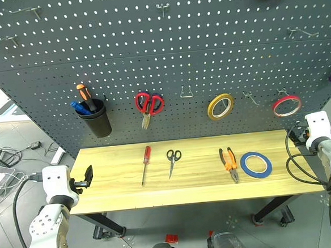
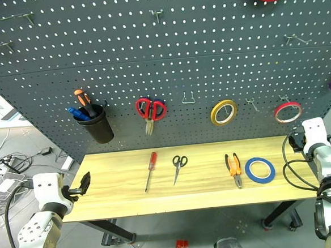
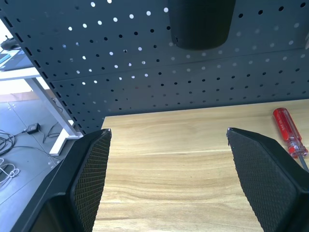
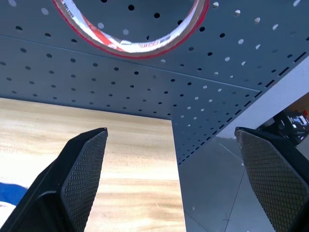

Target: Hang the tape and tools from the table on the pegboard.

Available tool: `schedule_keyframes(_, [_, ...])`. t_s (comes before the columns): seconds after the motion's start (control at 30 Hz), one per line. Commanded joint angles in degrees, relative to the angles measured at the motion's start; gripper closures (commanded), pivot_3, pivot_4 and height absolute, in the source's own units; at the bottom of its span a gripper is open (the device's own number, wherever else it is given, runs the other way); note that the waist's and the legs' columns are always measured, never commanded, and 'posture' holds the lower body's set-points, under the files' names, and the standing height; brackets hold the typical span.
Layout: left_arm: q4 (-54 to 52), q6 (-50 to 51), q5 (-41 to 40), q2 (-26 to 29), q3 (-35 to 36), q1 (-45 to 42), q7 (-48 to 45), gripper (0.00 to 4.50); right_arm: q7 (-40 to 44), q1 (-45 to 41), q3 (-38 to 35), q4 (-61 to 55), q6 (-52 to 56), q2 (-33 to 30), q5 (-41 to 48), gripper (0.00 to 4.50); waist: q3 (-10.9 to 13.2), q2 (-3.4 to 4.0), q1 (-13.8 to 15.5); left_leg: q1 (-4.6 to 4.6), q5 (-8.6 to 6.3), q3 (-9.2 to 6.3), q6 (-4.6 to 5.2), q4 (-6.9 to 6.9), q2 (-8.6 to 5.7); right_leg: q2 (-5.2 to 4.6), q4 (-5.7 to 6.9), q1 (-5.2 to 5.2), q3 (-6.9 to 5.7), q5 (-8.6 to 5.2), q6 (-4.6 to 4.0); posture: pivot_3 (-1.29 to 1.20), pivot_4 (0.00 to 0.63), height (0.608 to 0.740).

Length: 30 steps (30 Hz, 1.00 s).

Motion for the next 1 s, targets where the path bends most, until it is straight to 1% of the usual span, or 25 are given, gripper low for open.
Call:
schedule_keyframes(0.03, [-0.87,-1.0,0.93,1.81,0.47,-0.82,-0.2,0.46,-0.55,-1.87,-0.5,-0.51,-1.25,-1.21,0.05,0.0,0.0,0.0,0.0,0.0,0.0,0.0,0.0,0.0,0.0,0.0,0.0,0.0,0.0,0.0,0.0,-0.19,0.029,0.74])
schedule_keyframes(0.37, [-1.63,-1.61,1.43,1.63,0.74,-0.38,0.07,0.46,0.17,-1.41,-0.24,-1.21,-1.38,-1.32,-0.04,0.0,0.0,0.01,-0.01,0.01,-0.01,0.01,0.02,-0.03,0.0,-0.01,-0.01,0.01,-0.01,0.0,0.0,-0.19,0.038,0.74])
schedule_keyframes(0.53, [-4.49,-0.34,-0.34,0.4,1.16,-0.45,0.16,0.46,5.56,1.55,-0.13,-5.71,-1.18,-1.11,1.21,0.0,0.15,-0.07,-0.05,0.01,-0.02,0.01,0.03,-0.02,0.01,-0.01,-0.02,0.03,-0.02,0.0,0.0,-0.22,0.065,0.74])
schedule_keyframes(0.57, [-5.37,0.39,-0.33,0.52,0.77,-0.23,-0.08,0.46,6.96,2.69,0.18,-7.65,-0.86,-1.05,1.26,0.0,0.27,-0.09,-0.07,0.01,-0.02,0.01,0.03,-0.02,0.02,-0.02,-0.03,0.03,-0.03,0.0,0.0,-0.23,0.082,0.74])
schedule_keyframes(0.63, [-7.18,2.27,0.17,0.75,-0.4,-0.06,-0.1,0.46,9.43,5.08,1.2,-11.87,0.7,-0.88,0.92,0.0,1.05,-0.13,-0.1,0.03,-0.03,0.02,0.05,0.0,0.02,-0.02,-0.03,0.07,-0.03,0.0,0.0,-0.24,0.096,0.74])
schedule_keyframes(0.77, [-13.25,7.73,-1.83,0.59,-2.94,-0.58,-1.58,0.46,14.45,11.48,3.23,-25.3,6.36,-0.27,1.81,0.0,2.48,-0.1,-0.05,-0.02,-0.02,0.04,0.07,0.0,0.04,-0.02,-0.01,0.03,-0.01,0.01,0.01,-0.26,0.144,0.74])
schedule_keyframes(0.87, [-19.14,12.42,-2.67,1.99,-7.48,-1.46,-4.35,0.46,18.6,16.52,5.09,-38.1,15.07,-0.22,3.3,0.0,4.33,-0.03,0.01,-0.04,-0.02,0.05,0.08,0.03,0.08,-0.02,0.0,0.02,-0.01,0.03,0.02,-0.27,0.199,0.74])
schedule_keyframes(0.93, [-22.23,14.71,-2.56,3.24,-9.7,-2.02,-5.7,0.46,20.01,18.84,6.49,-44.1,19.84,-0.78,3.04,0.0,5.78,-0.07,0.04,-0.02,-0.01,0.07,0.09,0.04,0.08,-0.02,0.03,0.04,0.0,0.04,0.02,-0.28,0.225,0.74])
schedule_keyframes(1.0, [-25.59,18.02,-3.93,5.43,-13.98,-3.71,-9.69,0.46,22.33,19.77,7.5,-47.79,24.71,-0.97,4.05,0.0,7.04,-0.15,0.03,-0.11,0.0,0.1,0.11,0.02,0.11,-0.02,0.06,-0.08,0.01,0.06,-0.01,-0.28,0.245,0.74])
